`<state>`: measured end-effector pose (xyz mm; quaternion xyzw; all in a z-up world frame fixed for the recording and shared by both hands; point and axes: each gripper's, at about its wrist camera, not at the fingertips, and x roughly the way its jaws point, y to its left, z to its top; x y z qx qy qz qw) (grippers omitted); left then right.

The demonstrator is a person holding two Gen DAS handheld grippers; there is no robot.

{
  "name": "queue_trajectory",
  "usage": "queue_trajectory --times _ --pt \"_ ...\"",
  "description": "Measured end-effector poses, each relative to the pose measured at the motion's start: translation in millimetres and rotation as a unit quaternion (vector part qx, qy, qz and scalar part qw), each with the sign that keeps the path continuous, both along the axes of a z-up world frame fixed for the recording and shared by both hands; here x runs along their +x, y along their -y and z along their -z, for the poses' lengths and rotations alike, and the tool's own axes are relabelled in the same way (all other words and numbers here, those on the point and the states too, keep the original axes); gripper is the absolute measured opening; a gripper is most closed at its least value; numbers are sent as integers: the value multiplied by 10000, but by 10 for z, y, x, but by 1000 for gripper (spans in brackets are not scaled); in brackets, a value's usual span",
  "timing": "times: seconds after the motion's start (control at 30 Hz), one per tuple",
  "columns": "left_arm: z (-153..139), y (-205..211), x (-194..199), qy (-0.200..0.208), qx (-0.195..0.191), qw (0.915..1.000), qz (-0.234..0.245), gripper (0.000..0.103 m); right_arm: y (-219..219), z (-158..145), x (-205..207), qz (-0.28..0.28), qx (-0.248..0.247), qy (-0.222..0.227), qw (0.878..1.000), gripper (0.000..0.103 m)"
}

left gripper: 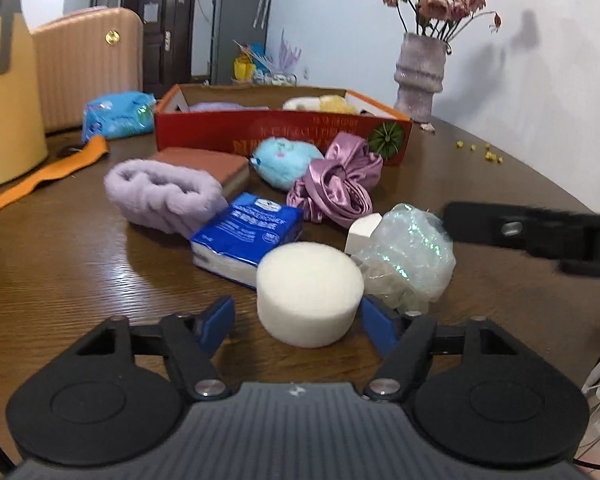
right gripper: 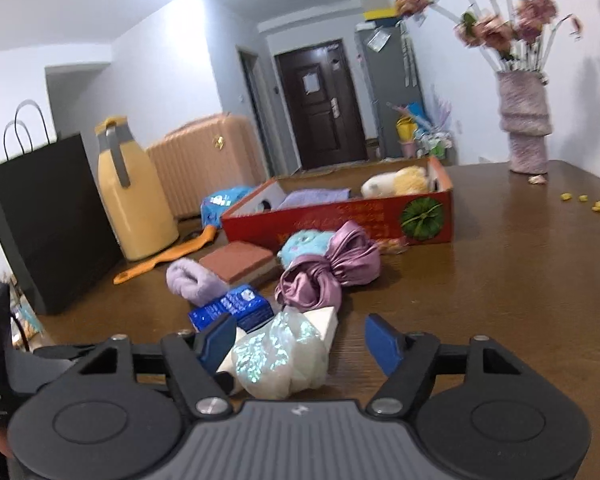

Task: Organize soft objects
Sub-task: 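Grasp the white sponge with the left tool while the right tool grasps the clear plastic bag, then carry the sponge with the left tool into the box while the right tool drops the plastic bag there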

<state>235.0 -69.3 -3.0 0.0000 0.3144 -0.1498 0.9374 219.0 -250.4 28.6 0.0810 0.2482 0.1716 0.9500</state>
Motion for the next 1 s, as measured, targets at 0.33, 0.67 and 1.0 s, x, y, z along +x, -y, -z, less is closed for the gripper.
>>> queue_trajectory --times 0.33,0.67,1.0 --pt "25 9 34 0 -56 9999 107 54 -146 214 266 -258 -13 -501 9984 31" --pt "-102 37 -284 142 -50 9997 182 52 -42 102 -154 -140 -27 -367 9992 14" --pt "-328 -32 -632 462 -147 9988 92 52 125 -8 -524 105 55 -109 9999 12"
